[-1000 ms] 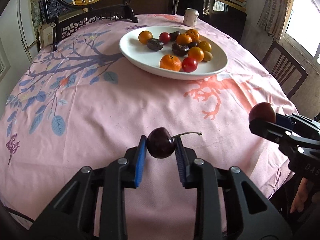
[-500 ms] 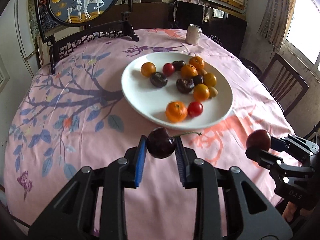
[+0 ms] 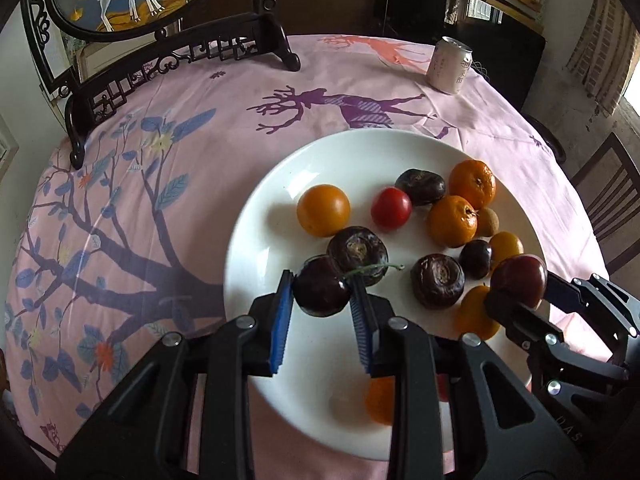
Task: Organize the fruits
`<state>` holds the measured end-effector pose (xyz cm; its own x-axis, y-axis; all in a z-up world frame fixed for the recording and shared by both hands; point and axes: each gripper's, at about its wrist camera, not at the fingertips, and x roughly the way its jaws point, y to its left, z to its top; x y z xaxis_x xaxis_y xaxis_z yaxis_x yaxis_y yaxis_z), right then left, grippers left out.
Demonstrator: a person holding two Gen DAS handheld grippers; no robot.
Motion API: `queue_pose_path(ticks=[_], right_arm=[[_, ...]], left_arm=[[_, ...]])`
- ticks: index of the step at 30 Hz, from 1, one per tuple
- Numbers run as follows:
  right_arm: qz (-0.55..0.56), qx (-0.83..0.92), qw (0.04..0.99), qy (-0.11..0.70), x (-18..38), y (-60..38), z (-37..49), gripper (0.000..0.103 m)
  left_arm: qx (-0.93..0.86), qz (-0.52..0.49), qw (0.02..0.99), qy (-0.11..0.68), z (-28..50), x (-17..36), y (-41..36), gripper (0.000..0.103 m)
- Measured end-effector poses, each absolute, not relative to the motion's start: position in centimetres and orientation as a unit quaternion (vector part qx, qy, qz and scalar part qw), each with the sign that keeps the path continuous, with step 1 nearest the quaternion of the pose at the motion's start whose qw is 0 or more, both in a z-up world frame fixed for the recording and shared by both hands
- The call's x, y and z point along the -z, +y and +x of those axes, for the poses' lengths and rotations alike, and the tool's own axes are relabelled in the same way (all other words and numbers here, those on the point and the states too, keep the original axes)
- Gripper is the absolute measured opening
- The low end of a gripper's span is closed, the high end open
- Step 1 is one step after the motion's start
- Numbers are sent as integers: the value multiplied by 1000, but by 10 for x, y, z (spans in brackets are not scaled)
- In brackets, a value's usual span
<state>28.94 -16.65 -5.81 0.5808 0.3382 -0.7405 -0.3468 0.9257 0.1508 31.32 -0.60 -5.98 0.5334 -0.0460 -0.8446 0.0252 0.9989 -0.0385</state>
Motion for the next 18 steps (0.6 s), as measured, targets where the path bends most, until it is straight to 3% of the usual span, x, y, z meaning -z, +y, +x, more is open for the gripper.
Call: queue_pose_path(ticks=[1,2,3,6,8,10,11,12,18], right_arm=[[-10,-191,890,415,60,-164,291,40],[-17,-187,890,416,61,-163,292,46],[-27,-178,891,416,61,-161,293,58],[-44,-157,901,401,51,-164,281,58],[-50,-150,907,391,40,-168,269,59],[-46,-148,911,382,32,-171,252,74],[-44,-145,914,377,30,-173,242,94],[-43,-140,917,371,28,-175,232,102],[-35,-119,921,369,38,-180,175,102]], left_arm=[[19,-13,875,483,316,60,-5,37],[17,-16,875,484,318,60,-4,55],[16,-20,875,483,318,59,-2,62],[19,-22,879,476,313,53,1,68],[18,-26,884,466,303,45,3,81],[21,-29,891,452,287,36,3,90],[22,-29,895,445,277,31,2,96],[24,-28,899,436,265,27,1,97],[9,0,917,399,193,20,-5,101]])
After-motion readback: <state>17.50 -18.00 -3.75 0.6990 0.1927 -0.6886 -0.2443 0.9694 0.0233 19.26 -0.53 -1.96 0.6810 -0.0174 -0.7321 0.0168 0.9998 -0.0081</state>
